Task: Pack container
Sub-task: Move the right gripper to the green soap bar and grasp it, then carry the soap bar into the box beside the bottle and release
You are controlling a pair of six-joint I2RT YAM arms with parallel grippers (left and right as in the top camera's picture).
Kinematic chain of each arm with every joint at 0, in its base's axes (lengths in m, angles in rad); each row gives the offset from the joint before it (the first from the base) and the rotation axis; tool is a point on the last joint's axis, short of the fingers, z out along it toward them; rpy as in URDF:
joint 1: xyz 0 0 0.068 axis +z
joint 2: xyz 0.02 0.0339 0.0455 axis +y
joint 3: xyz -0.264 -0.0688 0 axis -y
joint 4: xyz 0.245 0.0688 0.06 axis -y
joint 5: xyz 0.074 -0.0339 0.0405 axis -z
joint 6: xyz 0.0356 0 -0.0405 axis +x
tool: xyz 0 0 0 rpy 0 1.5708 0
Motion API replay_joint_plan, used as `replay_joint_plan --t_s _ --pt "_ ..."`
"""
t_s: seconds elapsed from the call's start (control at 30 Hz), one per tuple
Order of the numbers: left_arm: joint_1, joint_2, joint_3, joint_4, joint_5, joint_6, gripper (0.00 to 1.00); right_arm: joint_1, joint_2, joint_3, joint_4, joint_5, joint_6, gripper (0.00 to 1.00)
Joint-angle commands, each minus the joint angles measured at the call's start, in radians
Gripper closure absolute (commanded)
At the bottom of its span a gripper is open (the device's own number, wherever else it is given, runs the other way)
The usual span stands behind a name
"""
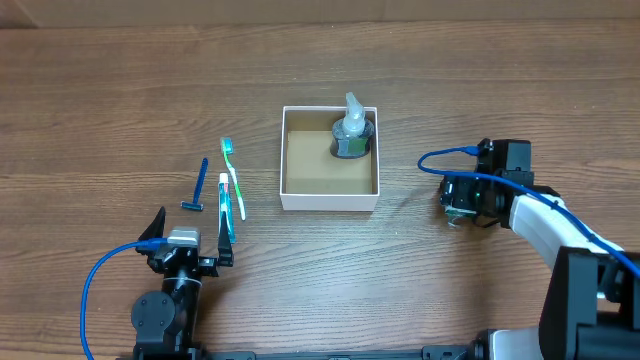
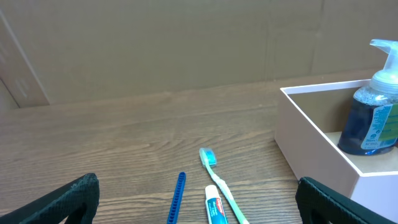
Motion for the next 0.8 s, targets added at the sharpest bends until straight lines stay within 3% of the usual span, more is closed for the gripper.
replay_joint_plan --t_s 0.0,0.1,0.27,0.47,0.77 --pt "0.010 -0.009 -0.003 -0.002 -0.003 0.001 0.00 0.001 0.029 -0.006 0.004 0.011 -0.005 0.11" --pt "0.010 -0.010 -0.003 -0.002 -0.003 0.001 0.00 0.001 0.029 -0.005 0.004 0.011 -0.004 0.21" --pt "0.010 -0.010 -0.003 -0.002 -0.003 0.001 0.00 0.001 0.028 0.009 -0.021 0.014 0.005 0.48" --pt "0.010 -0.009 -0.003 -0.002 -0.003 0.001 0.00 0.001 0.021 0.096 -0.147 0.014 0.045 0.58" --pt "0.010 -0.009 -0.003 -0.002 -0.003 0.001 0.00 0.053 -0.070 0.244 -0.305 -0.001 0.133 0.58"
